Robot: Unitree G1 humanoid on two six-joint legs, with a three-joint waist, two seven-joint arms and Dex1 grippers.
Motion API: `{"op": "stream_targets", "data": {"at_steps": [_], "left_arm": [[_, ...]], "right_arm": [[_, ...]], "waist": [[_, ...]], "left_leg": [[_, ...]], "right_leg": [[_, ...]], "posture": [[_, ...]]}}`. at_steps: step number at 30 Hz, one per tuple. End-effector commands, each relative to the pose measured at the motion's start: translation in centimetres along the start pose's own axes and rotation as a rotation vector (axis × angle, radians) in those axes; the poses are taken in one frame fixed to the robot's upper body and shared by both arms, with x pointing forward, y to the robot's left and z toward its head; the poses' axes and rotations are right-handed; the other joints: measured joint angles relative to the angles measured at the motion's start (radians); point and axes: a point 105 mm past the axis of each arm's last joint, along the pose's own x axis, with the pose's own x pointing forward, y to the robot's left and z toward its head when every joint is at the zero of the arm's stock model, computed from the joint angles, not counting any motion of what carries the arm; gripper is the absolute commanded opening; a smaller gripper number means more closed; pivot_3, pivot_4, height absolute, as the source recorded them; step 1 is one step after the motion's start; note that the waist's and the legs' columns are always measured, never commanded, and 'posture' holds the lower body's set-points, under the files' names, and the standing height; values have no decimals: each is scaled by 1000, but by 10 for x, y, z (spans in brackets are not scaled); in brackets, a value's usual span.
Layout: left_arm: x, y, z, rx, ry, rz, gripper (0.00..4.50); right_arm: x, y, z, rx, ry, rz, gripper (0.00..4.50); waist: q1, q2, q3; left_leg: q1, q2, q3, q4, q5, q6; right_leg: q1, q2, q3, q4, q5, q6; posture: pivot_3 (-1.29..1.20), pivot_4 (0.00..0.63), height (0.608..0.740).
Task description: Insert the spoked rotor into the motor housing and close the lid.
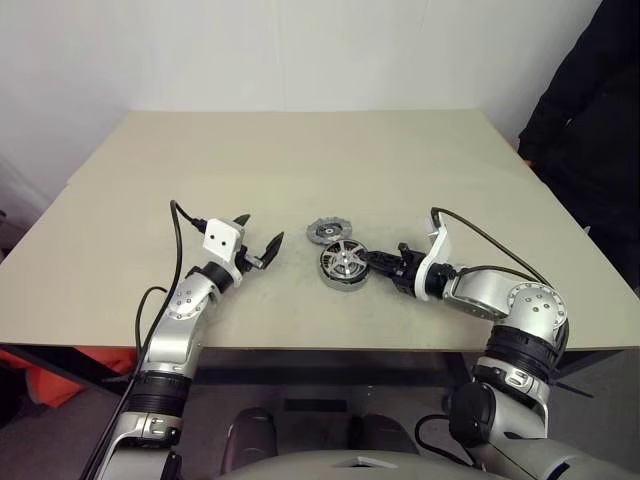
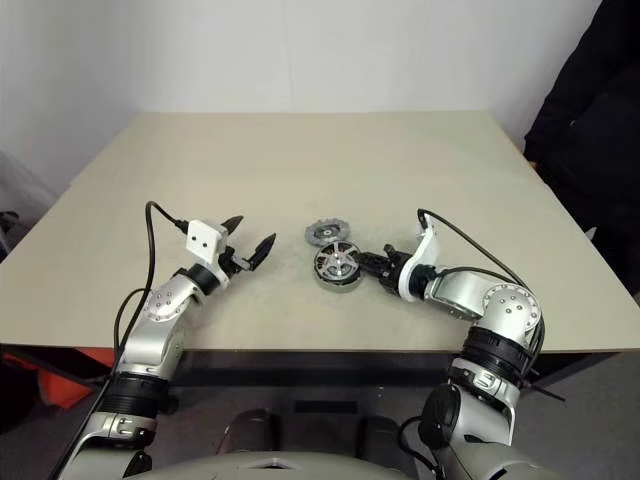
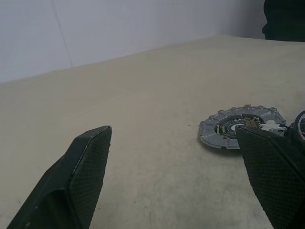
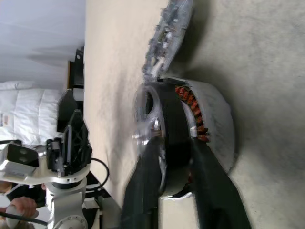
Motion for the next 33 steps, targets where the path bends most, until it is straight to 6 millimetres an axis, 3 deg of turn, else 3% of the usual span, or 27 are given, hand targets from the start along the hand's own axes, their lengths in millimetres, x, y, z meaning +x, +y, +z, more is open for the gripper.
{"op": "stream_targets", "data": {"at_steps": [1,10,14,23,27,33], "left_arm": [[2,3,13,36,-44,2,4356],[3,3,14,39,-46,-4,4356],[4,2,14,40,-47,-8,4356],[7,0,16,38,-54,-19,4356],[7,0,16,39,-56,-19,4356],[5,2,17,41,-57,-5,4356]], "right_arm": [[-4,16,16,-64,-69,33,1629],[-9,17,30,-154,-143,7,1629],[-12,22,33,-281,-178,0,1629],[8,40,28,-1060,-172,-48,1629],[17,53,20,-1224,-123,27,1629],[27,60,11,-1254,-87,91,1629]], "waist": [[0,0,0],[0,0,0],[3,0,0],[3,-1,0],[2,-1,0],[0,-1,0]], "left_leg": [[0,0,0,0,0,0],[0,0,0,0,0,0],[-1,0,0,0,0,-1],[-1,0,0,0,-2,3],[-1,0,0,1,-2,4],[-2,0,0,1,-3,5]], "right_leg": [[0,0,0,0,0,0],[0,0,0,0,0,0],[0,0,0,0,0,0],[0,0,0,-1,0,1],[0,0,0,-1,0,1],[0,0,0,0,0,0]], "posture": [[0,0,740],[0,0,740],[0,0,740],[0,0,740],[0,0,740],[0,0,740]]}}
